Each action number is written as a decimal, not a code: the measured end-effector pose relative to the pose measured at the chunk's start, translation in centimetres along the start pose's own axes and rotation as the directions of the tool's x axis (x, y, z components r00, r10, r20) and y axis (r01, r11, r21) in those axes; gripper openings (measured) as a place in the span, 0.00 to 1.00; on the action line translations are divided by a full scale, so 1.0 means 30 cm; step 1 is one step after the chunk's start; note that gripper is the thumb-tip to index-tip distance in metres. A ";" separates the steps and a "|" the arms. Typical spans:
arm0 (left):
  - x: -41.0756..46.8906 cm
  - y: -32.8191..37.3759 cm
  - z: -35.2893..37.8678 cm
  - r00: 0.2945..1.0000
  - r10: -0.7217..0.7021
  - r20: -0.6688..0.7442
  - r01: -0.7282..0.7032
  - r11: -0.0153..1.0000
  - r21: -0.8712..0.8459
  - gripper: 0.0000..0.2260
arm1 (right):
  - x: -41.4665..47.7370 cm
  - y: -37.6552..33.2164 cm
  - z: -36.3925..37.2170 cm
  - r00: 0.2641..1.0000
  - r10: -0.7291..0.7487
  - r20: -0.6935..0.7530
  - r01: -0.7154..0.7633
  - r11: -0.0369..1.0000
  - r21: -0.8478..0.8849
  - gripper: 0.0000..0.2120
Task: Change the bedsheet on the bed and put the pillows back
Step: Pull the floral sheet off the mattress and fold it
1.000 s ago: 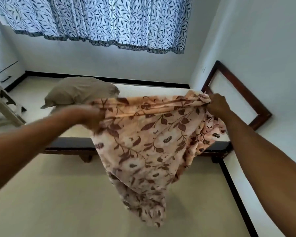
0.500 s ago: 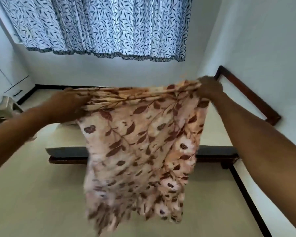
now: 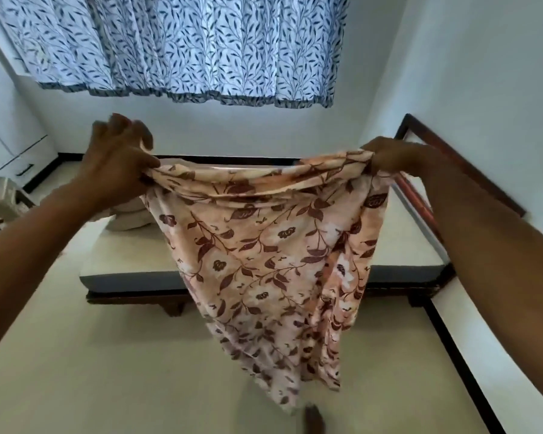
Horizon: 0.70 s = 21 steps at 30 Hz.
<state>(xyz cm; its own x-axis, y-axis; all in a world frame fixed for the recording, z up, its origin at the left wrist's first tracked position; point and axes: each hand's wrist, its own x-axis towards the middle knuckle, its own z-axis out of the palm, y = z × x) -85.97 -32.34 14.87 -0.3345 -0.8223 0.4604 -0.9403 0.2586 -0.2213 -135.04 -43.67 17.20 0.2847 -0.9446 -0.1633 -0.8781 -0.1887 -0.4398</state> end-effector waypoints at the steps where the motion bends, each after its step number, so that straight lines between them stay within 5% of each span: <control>1: 0.030 -0.017 0.015 0.999 0.033 -0.018 -0.035 0.995 -0.092 0.10 | -0.002 0.030 -0.045 0.991 0.013 0.134 -0.022 0.998 0.066 0.15; 3: 0.110 -0.043 0.030 0.998 0.040 0.048 -0.022 0.944 -0.330 0.07 | 0.035 0.108 -0.114 0.965 0.012 0.261 -0.081 0.963 0.256 0.24; 5: 0.202 -0.018 0.057 0.944 -0.142 0.299 0.285 0.810 -0.513 0.14 | 0.106 0.141 -0.100 0.977 0.098 0.187 -0.153 0.939 0.309 0.17; 7: 0.303 0.044 0.126 0.801 -0.385 0.459 0.592 0.625 -0.509 0.05 | 0.227 0.149 -0.051 0.985 0.170 -0.031 -0.166 0.980 0.107 0.27; 9: 0.395 0.126 0.228 0.628 -0.548 0.553 0.778 0.459 -0.429 0.15 | 0.332 0.144 0.034 0.956 0.199 -0.214 -0.189 0.980 0.068 0.32; 11: 0.469 0.231 0.297 0.520 -0.616 0.592 0.847 0.282 -0.451 0.16 | 0.391 0.108 0.078 0.947 0.235 -0.218 -0.192 0.960 0.203 0.25; 14: 0.540 0.442 0.293 0.416 -0.593 0.689 0.848 -0.021 -0.530 0.11 | 0.420 0.094 0.076 0.962 0.271 0.037 -0.251 0.819 0.515 0.07; 17: 0.575 0.590 0.280 0.437 -0.435 0.788 0.821 -0.166 -0.547 0.14 | 0.424 0.070 0.067 0.960 0.119 0.255 -0.263 0.702 0.662 0.13; 21: 0.643 0.719 0.182 0.547 -0.324 0.772 0.740 -0.244 -0.627 0.09 | 0.384 -0.029 0.064 0.951 -0.114 0.288 -0.120 0.723 0.680 0.10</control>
<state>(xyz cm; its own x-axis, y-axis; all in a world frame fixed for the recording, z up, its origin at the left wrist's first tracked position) -112.35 -45.39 14.30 0.1705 -0.9248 -0.3400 -0.0579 -0.3539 0.9335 -130.25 -53.88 13.99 0.4816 -0.7991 -0.3598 -0.4077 0.1591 -0.8991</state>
